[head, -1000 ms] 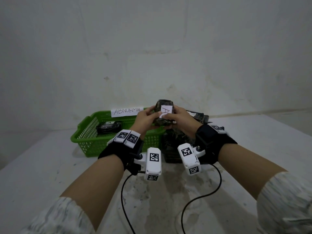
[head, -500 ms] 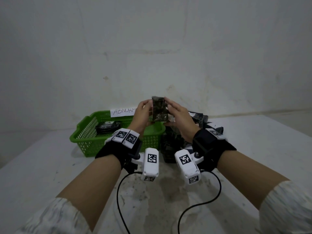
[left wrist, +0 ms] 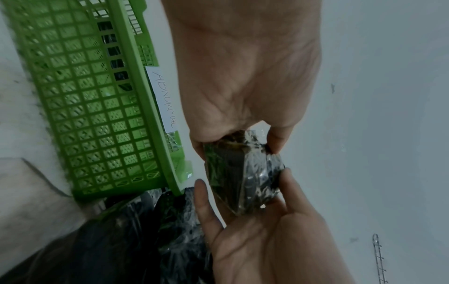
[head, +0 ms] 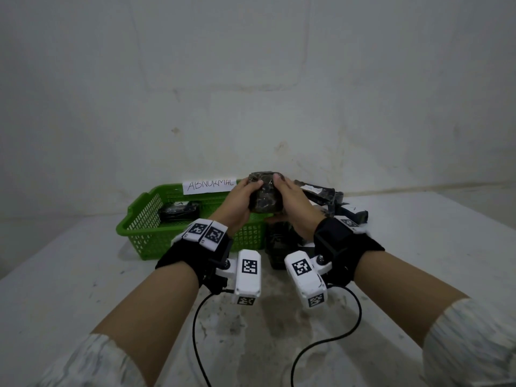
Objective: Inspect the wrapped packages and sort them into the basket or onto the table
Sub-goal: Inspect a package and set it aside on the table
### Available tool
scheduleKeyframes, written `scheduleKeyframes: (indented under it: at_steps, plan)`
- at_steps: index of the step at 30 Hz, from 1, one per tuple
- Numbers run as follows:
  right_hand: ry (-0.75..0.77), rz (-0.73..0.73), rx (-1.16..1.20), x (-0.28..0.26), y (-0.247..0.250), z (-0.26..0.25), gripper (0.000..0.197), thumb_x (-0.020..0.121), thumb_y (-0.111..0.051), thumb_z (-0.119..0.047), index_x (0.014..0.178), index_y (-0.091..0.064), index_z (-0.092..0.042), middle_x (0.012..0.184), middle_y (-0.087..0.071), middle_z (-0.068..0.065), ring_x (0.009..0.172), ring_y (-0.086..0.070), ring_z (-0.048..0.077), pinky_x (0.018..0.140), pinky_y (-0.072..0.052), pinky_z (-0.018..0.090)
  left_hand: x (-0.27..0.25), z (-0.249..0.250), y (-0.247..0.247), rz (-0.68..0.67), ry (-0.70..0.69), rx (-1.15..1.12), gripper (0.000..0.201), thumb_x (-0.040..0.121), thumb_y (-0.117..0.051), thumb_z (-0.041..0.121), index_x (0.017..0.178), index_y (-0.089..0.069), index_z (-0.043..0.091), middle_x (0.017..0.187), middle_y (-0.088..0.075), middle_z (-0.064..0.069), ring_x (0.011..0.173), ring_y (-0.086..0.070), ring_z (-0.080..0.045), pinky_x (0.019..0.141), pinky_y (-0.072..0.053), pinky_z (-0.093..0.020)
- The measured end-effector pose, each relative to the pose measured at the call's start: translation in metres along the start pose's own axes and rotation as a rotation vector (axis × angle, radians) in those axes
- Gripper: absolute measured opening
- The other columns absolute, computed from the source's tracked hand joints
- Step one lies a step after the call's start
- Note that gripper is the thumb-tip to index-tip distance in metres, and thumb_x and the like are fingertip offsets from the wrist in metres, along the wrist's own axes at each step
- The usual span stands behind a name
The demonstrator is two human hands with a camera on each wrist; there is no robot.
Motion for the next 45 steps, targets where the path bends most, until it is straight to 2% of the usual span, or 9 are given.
scheduleKeyframes:
  at_steps: [4, 6, 15, 23, 31, 35, 39, 41, 45]
  plan:
    - [0.065, 0.060, 0.051, -0.001, 0.001, -0.002, 0.028, 0.103, -0.043, -0.024, 0.122, -0.056, -0.008, 0.111, -0.064, 0.010, 0.095, -0.064, 0.023, 0.071, -0.057, 0.036, -0.002, 0.001, 0.000, -0.027, -0.021, 0.126, 0.033, 0.098, -0.044, 0.014, 0.128, -0.050, 0.001, 0.101, -0.062, -0.006, 0.088, -0.060, -0.014, 0.069, -0.053, -0.019]
    - [0.096, 0.079, 0.037, 0.001, 0.002, -0.003, 0.022, 0.101, -0.047, -0.020, 0.117, -0.058, -0.009, 0.109, -0.064, 0.011, 0.094, -0.065, 0.023, 0.076, -0.056, 0.037, -0.002, 0.001, 0.000, -0.042, -0.033, 0.153, 0.034, 0.098, -0.045, 0.013, 0.130, -0.049, 0.001, 0.106, -0.061, -0.008, 0.086, -0.060, -0.010, 0.065, -0.054, -0.015]
    - [0.078, 0.022, 0.064, -0.004, 0.007, -0.006, 0.033, 0.099, -0.048, -0.010, 0.131, -0.054, -0.006, 0.116, -0.063, 0.013, 0.101, -0.064, 0.025, 0.089, -0.054, 0.051, -0.005, 0.003, 0.005, -0.023, -0.110, 0.161, 0.038, 0.096, -0.049, 0.009, 0.134, -0.048, 0.005, 0.113, -0.060, -0.009, 0.093, -0.062, -0.013, 0.075, -0.055, -0.019]
    - [0.084, 0.005, 0.057, -0.004, 0.008, -0.006, 0.039, 0.094, -0.051, 0.001, 0.133, -0.053, -0.003, 0.123, -0.062, 0.021, 0.104, -0.063, 0.029, 0.093, -0.052, 0.049, -0.005, 0.002, 0.005, -0.047, -0.153, 0.181, 0.038, 0.096, -0.047, 0.003, 0.134, -0.047, 0.009, 0.103, -0.061, -0.005, 0.089, -0.061, -0.009, 0.069, -0.053, -0.012]
    - [0.087, -0.035, 0.010, -0.006, 0.009, -0.008, 0.049, 0.089, -0.053, 0.009, 0.135, -0.051, -0.005, 0.124, -0.061, 0.023, 0.109, -0.061, 0.033, 0.097, -0.051, 0.047, -0.005, 0.000, 0.004, -0.064, -0.128, 0.197, 0.041, 0.095, -0.045, -0.002, 0.135, -0.044, 0.005, 0.117, -0.057, -0.013, 0.097, -0.059, -0.016, 0.075, -0.052, -0.014]
    - [0.123, -0.052, -0.033, -0.008, 0.010, -0.009, 0.063, 0.087, -0.063, 0.004, 0.144, -0.043, -0.014, 0.121, -0.062, 0.018, 0.108, -0.063, 0.030, 0.092, -0.054, 0.041, -0.002, -0.004, 0.007, -0.014, -0.127, 0.161, 0.059, 0.092, -0.055, 0.003, 0.143, -0.029, 0.017, 0.130, -0.049, -0.020, 0.115, -0.056, -0.031, 0.091, -0.050, -0.032]
    - [0.123, -0.018, 0.030, -0.009, 0.006, -0.010, 0.036, 0.096, -0.056, -0.025, 0.130, -0.054, -0.015, 0.116, -0.066, 0.002, 0.107, -0.064, 0.013, 0.093, -0.052, 0.031, -0.002, -0.002, 0.009, 0.056, -0.175, 0.163, 0.049, 0.089, -0.058, 0.002, 0.112, -0.036, 0.039, 0.127, -0.038, -0.021, 0.117, -0.052, -0.038, 0.088, -0.053, -0.036]
    - [0.150, 0.058, 0.116, -0.007, 0.008, -0.011, 0.027, 0.102, -0.044, -0.021, 0.124, -0.058, -0.012, 0.108, -0.067, -0.001, 0.095, -0.066, 0.004, 0.082, -0.054, 0.020, 0.000, 0.000, 0.009, 0.058, -0.178, 0.244, 0.043, 0.091, -0.057, 0.005, 0.101, -0.045, 0.045, 0.131, -0.035, -0.021, 0.120, -0.049, -0.037, 0.089, -0.054, -0.037]
    - [0.208, 0.179, 0.010, -0.006, 0.016, -0.011, 0.029, 0.096, -0.048, 0.002, 0.118, -0.061, -0.012, 0.086, -0.059, 0.004, 0.072, -0.059, 0.006, 0.062, -0.050, 0.017, 0.000, 0.003, 0.009, 0.046, -0.123, 0.222, 0.026, 0.097, -0.045, 0.004, 0.117, -0.046, 0.020, 0.108, -0.053, -0.009, 0.093, -0.060, -0.021, 0.071, -0.054, -0.023]
Point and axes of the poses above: each hand's wrist, its own x-axis towards the middle knuckle, its own y-axis out of the back of the hand, z = x × y, the point moved 2 cm from there along x, towards the middle knuckle
